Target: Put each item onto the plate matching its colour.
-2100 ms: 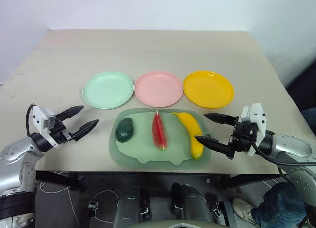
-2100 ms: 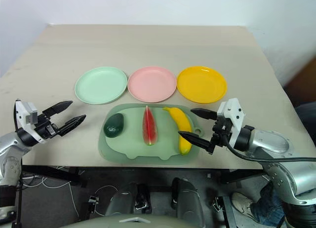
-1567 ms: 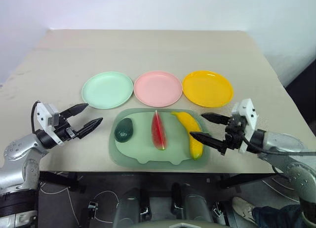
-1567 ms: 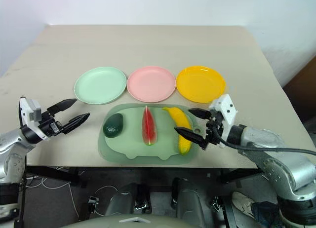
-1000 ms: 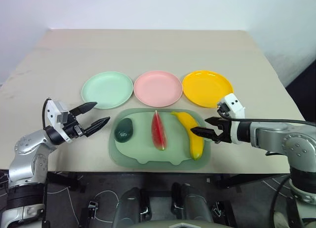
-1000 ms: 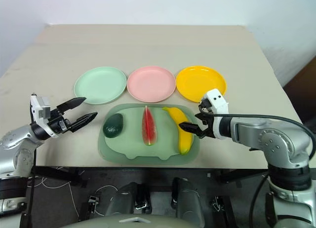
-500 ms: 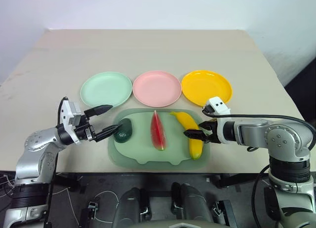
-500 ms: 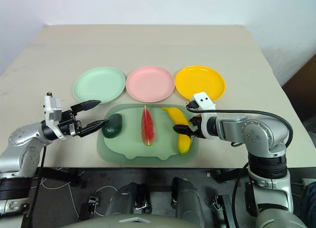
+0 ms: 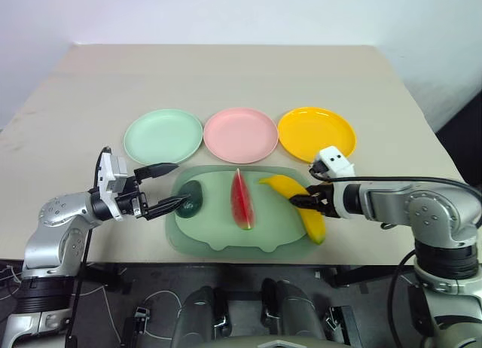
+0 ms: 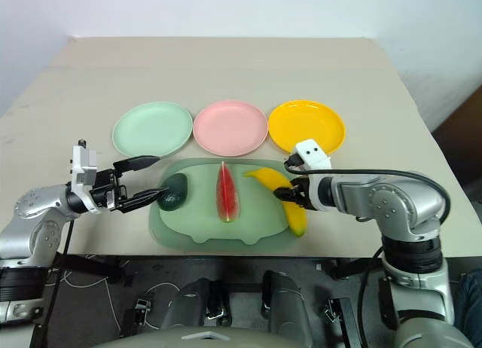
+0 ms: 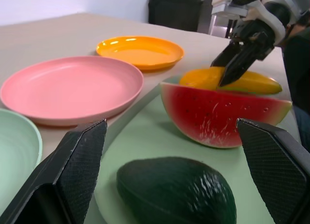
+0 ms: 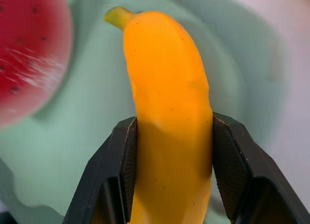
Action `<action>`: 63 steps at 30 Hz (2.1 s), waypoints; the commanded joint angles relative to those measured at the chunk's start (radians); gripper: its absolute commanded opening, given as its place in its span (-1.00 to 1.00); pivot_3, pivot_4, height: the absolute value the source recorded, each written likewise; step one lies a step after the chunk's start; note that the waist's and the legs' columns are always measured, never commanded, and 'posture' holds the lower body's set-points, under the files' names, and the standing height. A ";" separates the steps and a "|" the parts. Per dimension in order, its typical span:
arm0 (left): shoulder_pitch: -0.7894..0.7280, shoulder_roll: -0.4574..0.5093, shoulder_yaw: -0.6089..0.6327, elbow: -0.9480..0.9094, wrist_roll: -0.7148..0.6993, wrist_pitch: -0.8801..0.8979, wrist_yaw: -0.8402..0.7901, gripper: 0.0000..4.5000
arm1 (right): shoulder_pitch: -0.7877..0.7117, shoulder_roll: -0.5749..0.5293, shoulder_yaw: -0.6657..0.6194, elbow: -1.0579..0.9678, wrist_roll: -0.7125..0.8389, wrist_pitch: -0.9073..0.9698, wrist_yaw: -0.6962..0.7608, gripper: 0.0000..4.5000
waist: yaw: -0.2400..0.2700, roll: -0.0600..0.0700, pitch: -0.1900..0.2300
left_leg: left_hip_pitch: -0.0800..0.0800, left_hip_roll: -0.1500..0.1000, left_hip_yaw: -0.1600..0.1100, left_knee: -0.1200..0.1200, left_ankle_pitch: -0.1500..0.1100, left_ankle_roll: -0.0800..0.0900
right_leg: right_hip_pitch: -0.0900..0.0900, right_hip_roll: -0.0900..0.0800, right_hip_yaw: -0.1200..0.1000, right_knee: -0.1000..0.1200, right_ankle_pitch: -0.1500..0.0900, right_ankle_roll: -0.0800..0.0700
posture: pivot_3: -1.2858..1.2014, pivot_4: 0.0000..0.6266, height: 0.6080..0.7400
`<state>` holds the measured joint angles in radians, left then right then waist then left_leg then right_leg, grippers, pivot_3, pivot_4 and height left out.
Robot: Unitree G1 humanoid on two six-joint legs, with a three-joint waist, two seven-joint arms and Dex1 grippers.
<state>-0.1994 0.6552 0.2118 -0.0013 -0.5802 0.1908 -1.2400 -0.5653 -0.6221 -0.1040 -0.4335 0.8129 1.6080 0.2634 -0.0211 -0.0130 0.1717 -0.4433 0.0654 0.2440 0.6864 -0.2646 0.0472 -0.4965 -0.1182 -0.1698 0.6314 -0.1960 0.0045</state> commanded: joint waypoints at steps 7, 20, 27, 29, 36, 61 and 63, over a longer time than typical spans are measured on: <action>-0.012 -0.020 -0.002 -0.002 -0.002 -0.024 0.004 1.00 | -0.299 -0.064 -0.019 0.236 -0.114 -0.088 0.053 -0.17 | -0.018 0.000 0.000 | 0.000 0.000 0.000 -0.002 0.001 -0.001 | -0.001 0.000 0.000 0.000 0.000 0.000 | 0.03 -0.52 0.33; 0.014 -0.029 0.010 -0.032 -0.007 -0.022 0.034 1.00 | -0.648 0.083 0.211 1.345 -0.568 -0.905 0.210 -0.17 | -0.039 0.001 0.001 | 0.000 0.000 0.003 -0.002 0.002 -0.001 | -0.002 0.001 0.000 0.004 0.002 0.005 | 0.03 -0.52 0.33; 0.036 -0.011 0.031 -0.064 -0.016 -0.011 0.056 1.00 | -0.727 0.143 0.200 1.564 -0.661 -1.060 0.255 -0.17 | -0.050 0.001 0.001 | 0.001 0.000 0.003 -0.001 0.002 -0.002 | -0.002 0.001 0.000 0.007 0.000 0.007 | 0.03 -0.52 0.33; 0.042 -0.010 0.033 -0.076 -0.018 -0.005 0.063 1.00 | -0.735 0.151 0.199 1.578 -0.681 -1.077 0.277 0.14 | -0.050 0.001 0.001 | 0.001 0.000 0.003 -0.001 0.002 -0.002 | -0.002 0.000 0.001 0.008 0.000 0.007 | 0.03 -0.52 0.33; 0.048 -0.011 0.033 -0.091 -0.020 0.008 0.085 1.00 | -0.757 0.142 0.182 1.528 -0.711 -1.034 0.337 0.99 | -0.049 0.001 0.001 | 0.001 0.000 0.003 0.001 0.002 -0.002 | -0.004 -0.001 0.001 0.014 0.000 0.007 | 0.03 -0.52 0.33; -0.005 -0.001 0.024 0.013 -0.008 -0.017 0.017 1.00 | -0.516 0.214 0.128 0.714 0.600 0.006 -0.378 0.99 | -0.047 0.001 0.000 | 0.000 0.000 0.000 0.005 0.002 -0.002 | -0.005 -0.003 0.001 0.017 0.000 0.006 | 0.03 -0.52 0.33; -0.009 0.002 0.023 0.021 -0.007 -0.019 0.012 1.00 | -0.532 0.251 0.143 0.779 0.702 0.006 -0.499 0.99 | -0.047 0.001 0.000 | 0.000 0.000 0.000 0.005 0.002 -0.002 | -0.004 -0.002 0.001 0.016 0.000 0.006 | 0.03 -0.52 0.33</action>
<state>-0.1965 0.6478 0.2217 0.0245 -0.5804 0.1867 -1.2200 -1.0652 -0.3922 0.0346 0.3209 1.4088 1.6079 -0.1455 -0.0684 -0.0122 0.1719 -0.4432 0.0650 0.2438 0.6912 -0.2630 0.0452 -0.4999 -0.1203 -0.1690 0.6478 -0.1959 0.0105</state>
